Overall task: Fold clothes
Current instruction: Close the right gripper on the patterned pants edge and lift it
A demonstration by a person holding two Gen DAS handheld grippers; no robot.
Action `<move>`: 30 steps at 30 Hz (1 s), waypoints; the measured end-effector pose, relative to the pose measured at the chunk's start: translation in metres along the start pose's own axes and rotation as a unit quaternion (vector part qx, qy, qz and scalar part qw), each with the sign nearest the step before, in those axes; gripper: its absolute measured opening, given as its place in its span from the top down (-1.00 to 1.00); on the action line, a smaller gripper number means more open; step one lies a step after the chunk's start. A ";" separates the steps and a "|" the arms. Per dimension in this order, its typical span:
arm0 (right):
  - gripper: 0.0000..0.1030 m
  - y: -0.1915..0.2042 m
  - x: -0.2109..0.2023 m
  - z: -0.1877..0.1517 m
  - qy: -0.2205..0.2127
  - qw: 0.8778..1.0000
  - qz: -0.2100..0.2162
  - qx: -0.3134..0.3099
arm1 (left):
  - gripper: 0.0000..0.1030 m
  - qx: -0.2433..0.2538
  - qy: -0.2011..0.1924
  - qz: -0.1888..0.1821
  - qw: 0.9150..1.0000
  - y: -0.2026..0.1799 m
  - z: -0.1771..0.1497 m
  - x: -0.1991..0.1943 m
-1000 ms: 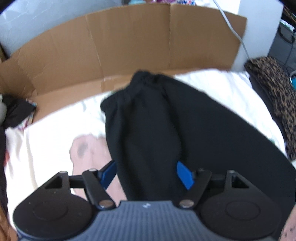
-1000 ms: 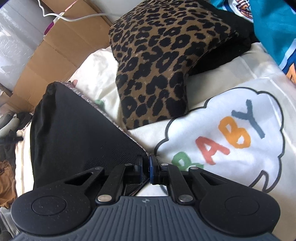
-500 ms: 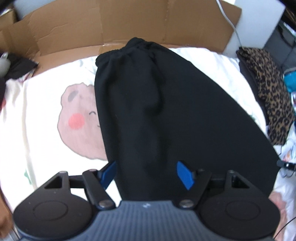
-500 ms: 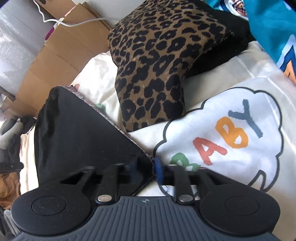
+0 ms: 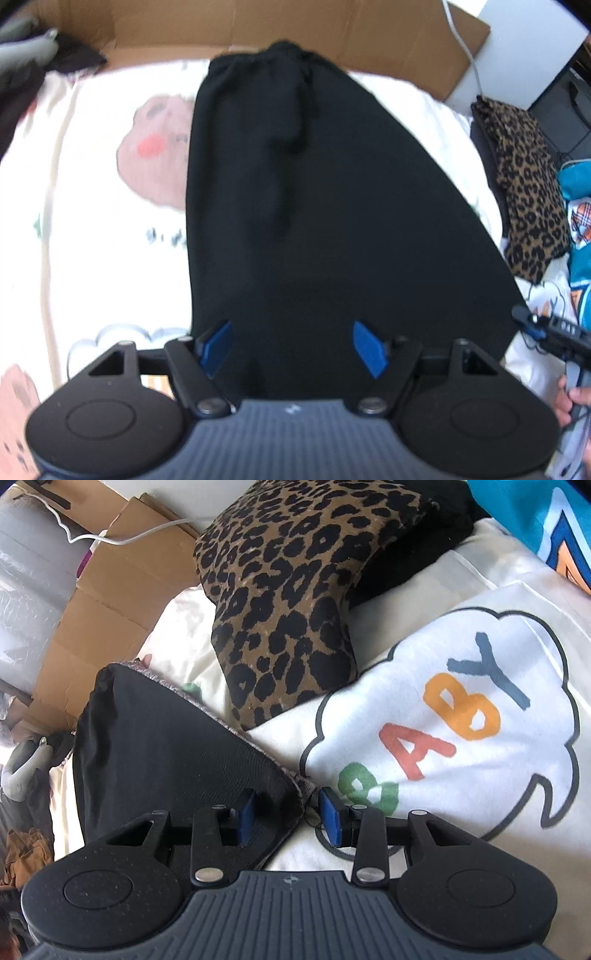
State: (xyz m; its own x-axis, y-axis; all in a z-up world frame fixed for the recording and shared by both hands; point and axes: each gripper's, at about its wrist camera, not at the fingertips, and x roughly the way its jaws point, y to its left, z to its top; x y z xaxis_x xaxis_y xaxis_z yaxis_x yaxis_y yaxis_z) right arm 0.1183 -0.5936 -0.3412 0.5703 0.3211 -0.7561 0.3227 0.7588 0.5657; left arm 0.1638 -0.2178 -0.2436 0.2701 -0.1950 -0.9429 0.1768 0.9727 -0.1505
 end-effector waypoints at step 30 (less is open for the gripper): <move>0.06 0.000 -0.015 0.003 -0.033 0.989 0.145 0.005 | -0.45 -0.120 0.032 -0.063 0.990 0.016 -0.091 0.009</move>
State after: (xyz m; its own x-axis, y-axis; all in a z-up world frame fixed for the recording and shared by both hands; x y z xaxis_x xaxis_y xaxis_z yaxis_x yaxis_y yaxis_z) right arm 0.1126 -0.6000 -0.3289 0.6883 0.4864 -0.5382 0.1446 0.6350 0.7589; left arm 0.0828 -0.1926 -0.2816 0.1984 -0.3154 -0.9280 -0.0267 0.9447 -0.3268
